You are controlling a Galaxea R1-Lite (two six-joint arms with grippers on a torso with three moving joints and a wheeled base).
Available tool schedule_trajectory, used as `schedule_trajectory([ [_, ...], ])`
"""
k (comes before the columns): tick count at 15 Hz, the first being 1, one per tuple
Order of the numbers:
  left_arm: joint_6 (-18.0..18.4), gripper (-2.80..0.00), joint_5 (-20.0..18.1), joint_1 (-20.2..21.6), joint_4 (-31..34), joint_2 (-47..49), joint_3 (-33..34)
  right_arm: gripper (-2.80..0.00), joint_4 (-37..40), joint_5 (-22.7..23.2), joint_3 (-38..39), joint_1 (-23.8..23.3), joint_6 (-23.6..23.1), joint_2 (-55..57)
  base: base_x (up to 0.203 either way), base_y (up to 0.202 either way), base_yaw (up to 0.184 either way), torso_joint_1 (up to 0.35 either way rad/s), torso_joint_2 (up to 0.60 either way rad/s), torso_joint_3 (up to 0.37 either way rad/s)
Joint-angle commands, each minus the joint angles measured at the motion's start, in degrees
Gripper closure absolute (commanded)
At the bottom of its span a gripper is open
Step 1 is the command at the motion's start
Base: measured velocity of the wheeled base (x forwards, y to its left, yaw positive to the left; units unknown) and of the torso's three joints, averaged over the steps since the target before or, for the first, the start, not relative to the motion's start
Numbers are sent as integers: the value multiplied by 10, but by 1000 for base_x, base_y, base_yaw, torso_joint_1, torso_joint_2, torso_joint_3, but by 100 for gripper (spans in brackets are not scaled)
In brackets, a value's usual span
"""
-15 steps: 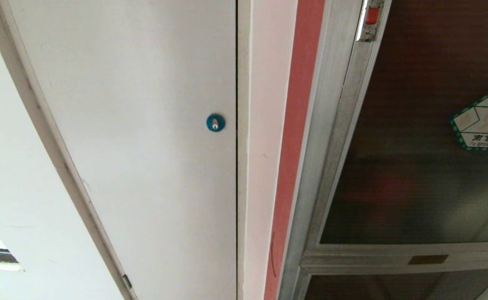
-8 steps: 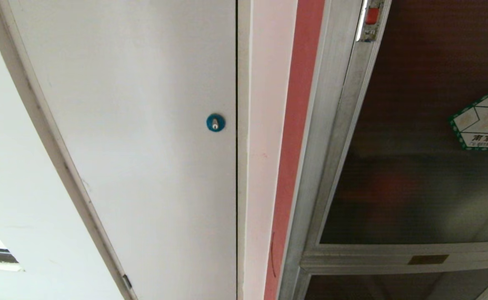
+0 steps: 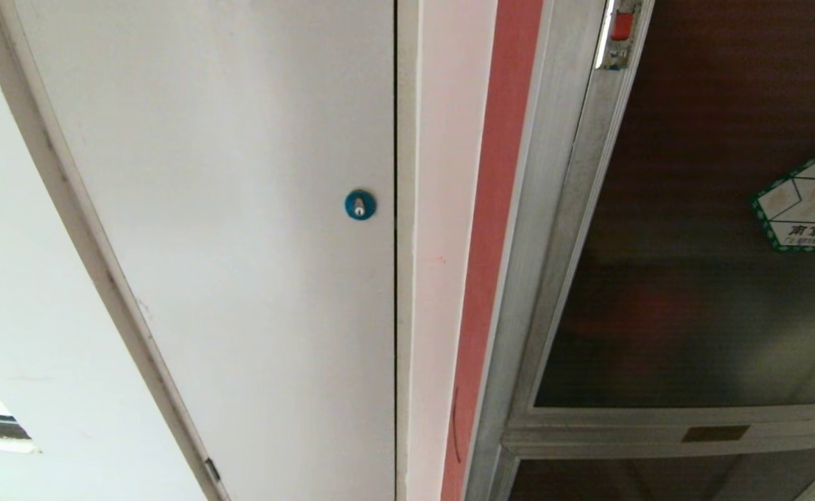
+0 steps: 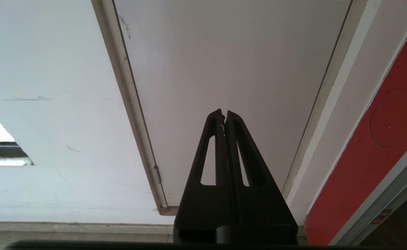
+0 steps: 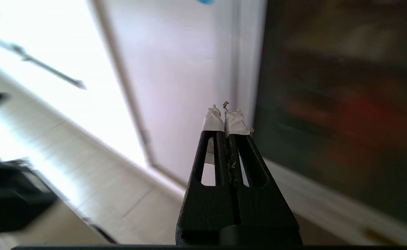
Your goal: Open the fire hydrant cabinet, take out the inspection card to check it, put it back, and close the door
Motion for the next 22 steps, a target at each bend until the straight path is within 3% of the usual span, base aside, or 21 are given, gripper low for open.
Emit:
schedule_trajectory([
  [1, 1, 0, 0, 0, 0, 0, 0, 0, 2, 8, -62, 30, 1, 118, 0, 0, 0, 0, 0, 0],
  [4, 0, 0, 0, 0, 0, 1, 0, 0, 4, -26, -148, 127, 2, 194, 0, 0, 0, 0, 0, 0],
  [9, 0, 0, 0, 0, 0, 0, 0, 0, 2, -154, -228, 262, 16, 257, 0, 0, 0, 0, 0, 0],
  [14, 0, 0, 0, 0, 0, 0, 0, 0, 1, -219, -304, 270, 22, 295, 0, 0, 0, 0, 0, 0],
  [17, 0, 0, 0, 0, 0, 0, 0, 0, -1, -225, -341, 270, 22, 323, 0, 0, 0, 0, 0, 0],
  [22, 0, 0, 0, 0, 0, 0, 0, 0, -2, -272, -417, 269, 21, 387, 0, 0, 0, 0, 0, 0],
])
